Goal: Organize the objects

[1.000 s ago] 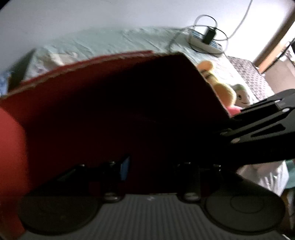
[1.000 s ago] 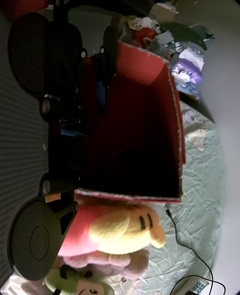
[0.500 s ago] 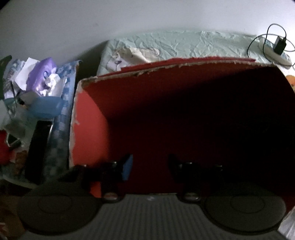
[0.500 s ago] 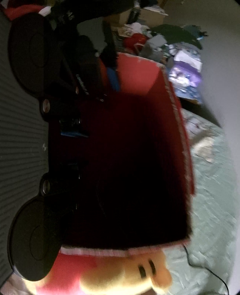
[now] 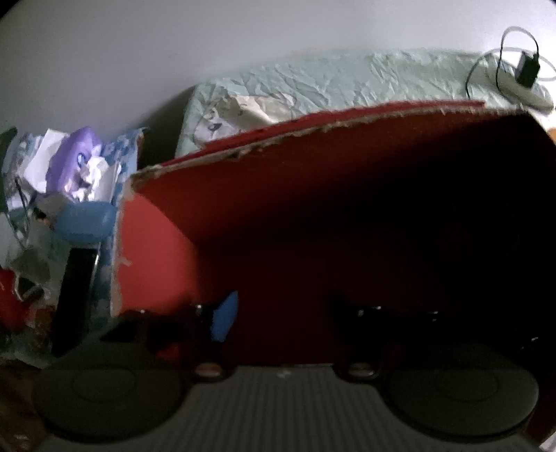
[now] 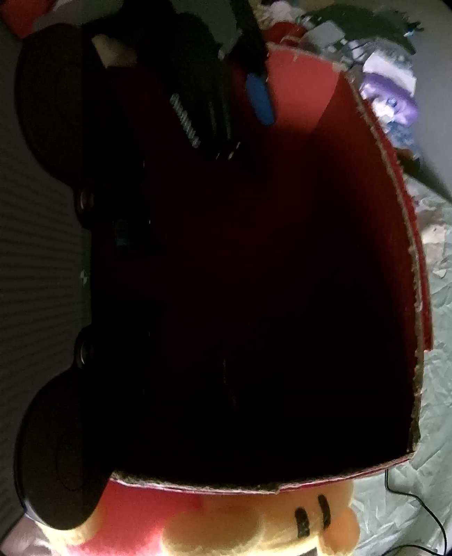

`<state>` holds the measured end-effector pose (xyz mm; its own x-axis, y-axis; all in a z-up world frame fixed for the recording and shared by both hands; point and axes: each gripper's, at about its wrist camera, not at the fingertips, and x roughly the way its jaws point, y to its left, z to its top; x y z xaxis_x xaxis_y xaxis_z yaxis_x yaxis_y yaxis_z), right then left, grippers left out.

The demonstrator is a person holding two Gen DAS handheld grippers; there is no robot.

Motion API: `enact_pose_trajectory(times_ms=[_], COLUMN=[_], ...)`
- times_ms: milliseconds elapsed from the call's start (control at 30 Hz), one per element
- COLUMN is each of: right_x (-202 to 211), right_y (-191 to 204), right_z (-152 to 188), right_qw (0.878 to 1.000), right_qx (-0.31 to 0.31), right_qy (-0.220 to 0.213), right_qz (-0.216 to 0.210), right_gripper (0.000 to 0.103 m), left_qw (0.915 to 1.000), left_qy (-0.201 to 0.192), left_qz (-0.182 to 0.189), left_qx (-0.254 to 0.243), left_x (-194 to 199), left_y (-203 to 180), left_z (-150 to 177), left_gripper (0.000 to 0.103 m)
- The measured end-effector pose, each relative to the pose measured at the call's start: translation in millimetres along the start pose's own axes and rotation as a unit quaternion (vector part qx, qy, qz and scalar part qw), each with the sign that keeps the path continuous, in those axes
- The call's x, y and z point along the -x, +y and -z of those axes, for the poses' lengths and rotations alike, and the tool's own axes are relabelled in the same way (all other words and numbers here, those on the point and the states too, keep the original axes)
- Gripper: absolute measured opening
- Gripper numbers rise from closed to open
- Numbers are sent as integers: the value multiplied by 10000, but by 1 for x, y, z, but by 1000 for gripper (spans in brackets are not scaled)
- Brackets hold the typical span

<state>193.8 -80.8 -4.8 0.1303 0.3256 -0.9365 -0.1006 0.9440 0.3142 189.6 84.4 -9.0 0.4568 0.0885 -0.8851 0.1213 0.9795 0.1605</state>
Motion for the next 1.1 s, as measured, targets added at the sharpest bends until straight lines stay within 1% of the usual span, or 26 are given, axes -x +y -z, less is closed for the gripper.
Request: enact_pose_trajectory(times_ms=[100,233,333,467,533,600,633,800,867,967,1000,1100], right_x=[-5,-9,-5,-7,-10,-8,-8,-3,-1,1,4,3], right_y=[-2,3,1,3,-6,-15,-17,-21,-22,-23,-26,-25], right_z=[4,12,15,22,24,25,26,30,32,36,36,39], right_qw=[10000,9996,9990,9974,9979,9971,9966,9951,9946,9932,9928,9916], right_qx=[-27,142,153,255,89,-187,-230,-192,-186,-113,-75,12], right_qy=[-48,-241,-420,-639,-642,-703,-729,-892,-957,-1127,-1177,-1288], right_qz=[-56,96,73,207,63,-230,-299,-375,-357,-251,-193,-57], right_gripper=[38,39,40,40,36,37,37,36,35,31,27,26], left_qw=[9999,9998,9998,9997,9997,9996,9995,9993,9993,9993,9993,9992], left_qy=[31,80,85,69,61,41,47,66,79,84,75,60], left_qz=[-12,-13,4,-3,7,-17,-16,26,26,-15,-22,-63], left_qx=[-122,-177,-183,-216,-255,-295,-312,-379,-375,-368,-379,-388], left_x=[-1,-2,-2,-2,-3,-3,-3,-3,-4,-4,-4,-4], left_y=[-4,-4,-4,-5,-6,-7,-7,-9,-8,-7,-7,-8], left_z=[1,0,0,0,0,1,1,1,0,0,0,0], left_gripper=[65,65,67,71,72,73,73,74,76,76,77,78])
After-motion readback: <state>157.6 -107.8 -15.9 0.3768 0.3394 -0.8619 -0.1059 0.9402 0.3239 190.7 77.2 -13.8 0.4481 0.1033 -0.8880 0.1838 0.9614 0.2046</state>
